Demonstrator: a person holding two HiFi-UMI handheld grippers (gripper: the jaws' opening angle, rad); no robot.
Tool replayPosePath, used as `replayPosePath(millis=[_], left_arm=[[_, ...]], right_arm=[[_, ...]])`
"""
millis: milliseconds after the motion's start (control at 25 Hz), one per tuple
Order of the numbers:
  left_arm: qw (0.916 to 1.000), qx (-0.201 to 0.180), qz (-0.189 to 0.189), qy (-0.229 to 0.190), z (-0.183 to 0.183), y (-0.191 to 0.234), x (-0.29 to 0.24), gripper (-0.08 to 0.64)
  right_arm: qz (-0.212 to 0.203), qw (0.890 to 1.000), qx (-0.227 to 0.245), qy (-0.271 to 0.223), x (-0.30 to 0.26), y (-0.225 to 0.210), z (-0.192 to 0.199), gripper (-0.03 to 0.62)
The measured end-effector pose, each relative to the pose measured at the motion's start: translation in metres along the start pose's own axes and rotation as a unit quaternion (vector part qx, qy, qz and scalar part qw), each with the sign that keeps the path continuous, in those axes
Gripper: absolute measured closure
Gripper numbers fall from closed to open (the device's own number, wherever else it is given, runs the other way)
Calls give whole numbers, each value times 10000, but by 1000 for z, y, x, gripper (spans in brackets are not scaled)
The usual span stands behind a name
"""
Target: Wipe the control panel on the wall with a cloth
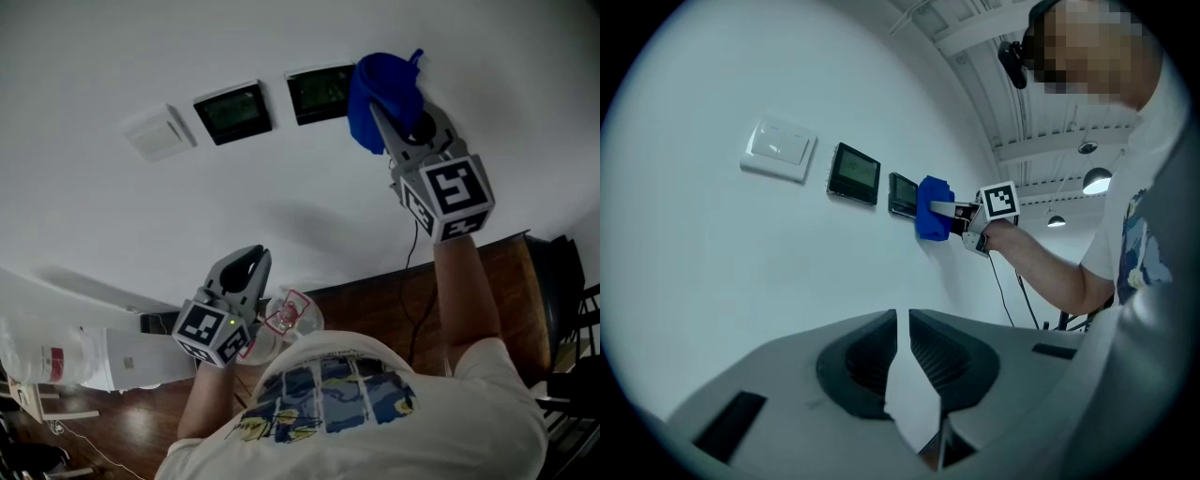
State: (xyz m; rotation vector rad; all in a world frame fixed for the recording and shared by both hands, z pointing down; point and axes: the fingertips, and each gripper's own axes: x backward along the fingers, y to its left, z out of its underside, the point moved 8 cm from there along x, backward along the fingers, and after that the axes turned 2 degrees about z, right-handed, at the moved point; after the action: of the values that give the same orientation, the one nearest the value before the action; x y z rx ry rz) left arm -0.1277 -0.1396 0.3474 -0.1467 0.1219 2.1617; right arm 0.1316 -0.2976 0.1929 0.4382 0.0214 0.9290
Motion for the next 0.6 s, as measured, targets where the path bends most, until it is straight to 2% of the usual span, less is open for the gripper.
replayPosePath(millis=[160, 440, 520, 600], left_arm=[[10000, 17, -22, 56, 4, 0, 8, 543], [9999, 89, -44, 60, 7, 5, 28, 542], [9999, 123, -40, 89, 11, 9, 36, 542], [9999, 137, -11, 85, 15, 13, 44, 542]], right_arm=[[190, 9997, 30, 124, 2, -15, 9, 543], [253, 9996, 135, 66, 21, -1, -4, 543], [102, 9999, 94, -52, 32, 20, -16, 543], [-226, 9995, 75, -219, 34, 52, -31, 543]])
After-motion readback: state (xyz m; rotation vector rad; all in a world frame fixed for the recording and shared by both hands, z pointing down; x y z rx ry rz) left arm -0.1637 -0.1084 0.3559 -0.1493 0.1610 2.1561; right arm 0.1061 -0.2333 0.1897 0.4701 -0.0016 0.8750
